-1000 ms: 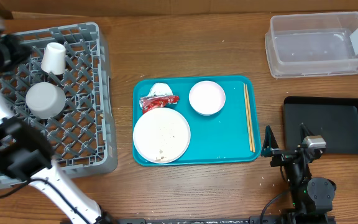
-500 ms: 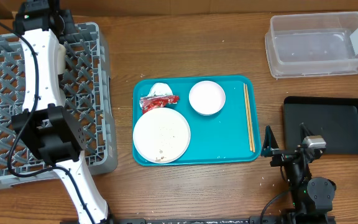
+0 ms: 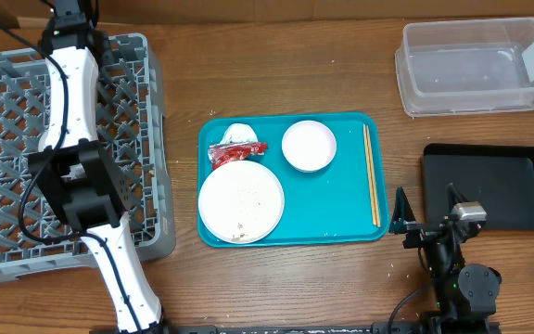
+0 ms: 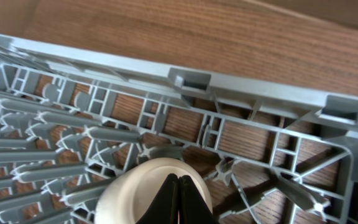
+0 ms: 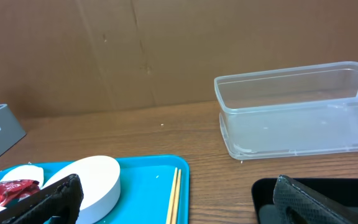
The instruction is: Sort waste into correct bins and load items into the dishwasher
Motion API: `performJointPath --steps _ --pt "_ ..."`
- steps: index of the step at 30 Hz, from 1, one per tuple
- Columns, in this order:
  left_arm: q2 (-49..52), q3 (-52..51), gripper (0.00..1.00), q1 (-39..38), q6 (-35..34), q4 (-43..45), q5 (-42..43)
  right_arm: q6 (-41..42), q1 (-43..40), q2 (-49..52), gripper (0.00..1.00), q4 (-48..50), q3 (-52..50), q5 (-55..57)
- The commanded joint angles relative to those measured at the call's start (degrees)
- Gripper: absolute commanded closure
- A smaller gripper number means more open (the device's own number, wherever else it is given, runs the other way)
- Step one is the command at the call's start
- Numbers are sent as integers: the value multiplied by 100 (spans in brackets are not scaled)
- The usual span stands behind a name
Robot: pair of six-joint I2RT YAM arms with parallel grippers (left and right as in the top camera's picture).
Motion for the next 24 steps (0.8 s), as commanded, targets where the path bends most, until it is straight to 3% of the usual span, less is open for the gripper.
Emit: performJointPath --steps 1,11,18,24 --pt "188 70 96 74 -122 -42 -157 22 -24 -57 0 20 -61 -9" --pt "195 72 96 450 -380 -544 -195 22 -24 -55 0 20 -61 -9" --pt "-188 74 96 981 -1816 -1303 -426 22 -24 -57 0 20 -61 -9" --pt "-570 74 96 1333 -2284 -1759 592 22 -24 -57 0 20 -61 -9"
